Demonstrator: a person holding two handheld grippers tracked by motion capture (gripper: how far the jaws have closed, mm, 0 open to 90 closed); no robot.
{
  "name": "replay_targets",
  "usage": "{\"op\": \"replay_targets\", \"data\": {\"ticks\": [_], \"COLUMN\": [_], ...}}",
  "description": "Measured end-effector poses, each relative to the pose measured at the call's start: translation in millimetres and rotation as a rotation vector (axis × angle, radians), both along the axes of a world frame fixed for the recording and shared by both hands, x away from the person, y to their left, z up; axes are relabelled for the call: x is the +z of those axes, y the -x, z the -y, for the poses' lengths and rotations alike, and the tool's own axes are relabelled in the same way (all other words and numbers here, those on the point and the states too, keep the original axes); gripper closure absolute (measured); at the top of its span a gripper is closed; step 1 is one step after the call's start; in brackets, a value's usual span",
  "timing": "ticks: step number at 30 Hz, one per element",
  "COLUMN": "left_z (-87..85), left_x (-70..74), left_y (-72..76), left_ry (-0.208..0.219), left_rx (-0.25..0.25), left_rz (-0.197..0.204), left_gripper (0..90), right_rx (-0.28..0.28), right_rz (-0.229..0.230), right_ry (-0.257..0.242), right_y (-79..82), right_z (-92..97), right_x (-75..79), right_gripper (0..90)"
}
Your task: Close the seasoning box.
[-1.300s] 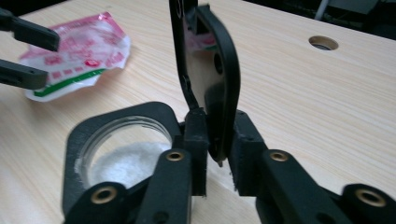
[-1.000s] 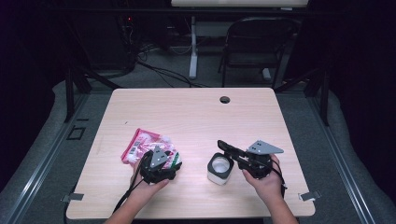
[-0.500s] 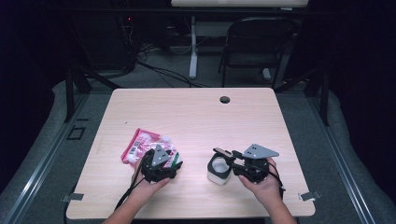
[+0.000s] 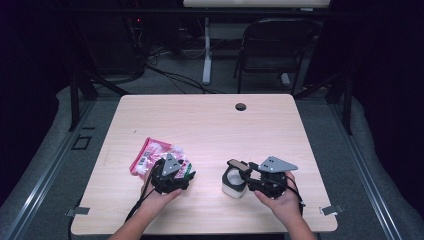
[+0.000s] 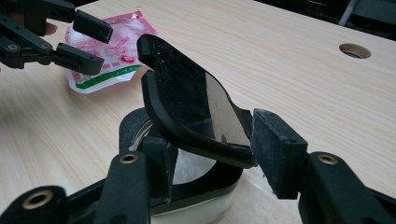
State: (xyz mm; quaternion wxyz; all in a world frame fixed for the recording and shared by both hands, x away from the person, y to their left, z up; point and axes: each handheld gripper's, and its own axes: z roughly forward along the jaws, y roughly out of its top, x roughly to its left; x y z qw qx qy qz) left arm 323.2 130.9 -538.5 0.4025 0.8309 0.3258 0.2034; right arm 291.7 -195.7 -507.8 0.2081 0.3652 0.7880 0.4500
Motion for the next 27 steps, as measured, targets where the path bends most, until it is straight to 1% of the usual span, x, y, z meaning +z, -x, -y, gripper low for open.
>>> {"op": "replay_targets", "data": {"ticks": [5,13,24,25,27], "left_z": [-1.2,-1.8,-0.9,-0.9,-0.2], "left_x": [0.4,0.4,0.8,1.1,0.7], "left_y": [-0.6,-1.2,-3.2,-3.4,-3.8], "left_ry": [0.005,0.009,0.017,0.012,0.014], "left_rx": [0.002,0.006,0.006,0.003,0.002], "left_rz": [0.002,0.001,0.004,0.001,0.001], "left_gripper": [38.8,38.8,38.8,38.8,38.8], "right_rx": [0.003,0.022,0.037,0.038,0.040], "right_rz": [0.002,0.000,0.011,0.010,0.012], "right_ry": [0.000,-0.003,0.010,0.022,0.023], "right_y": [0.9,1.5,4.7,5.5,6.9], "right_z": [-0.5,-1.0,-3.2,-3.1,-4.0], "right_x": [0.2,0.4,0.1,1.0,1.6], "right_gripper": [50.5,47.5,44.2,44.3,44.3]}}
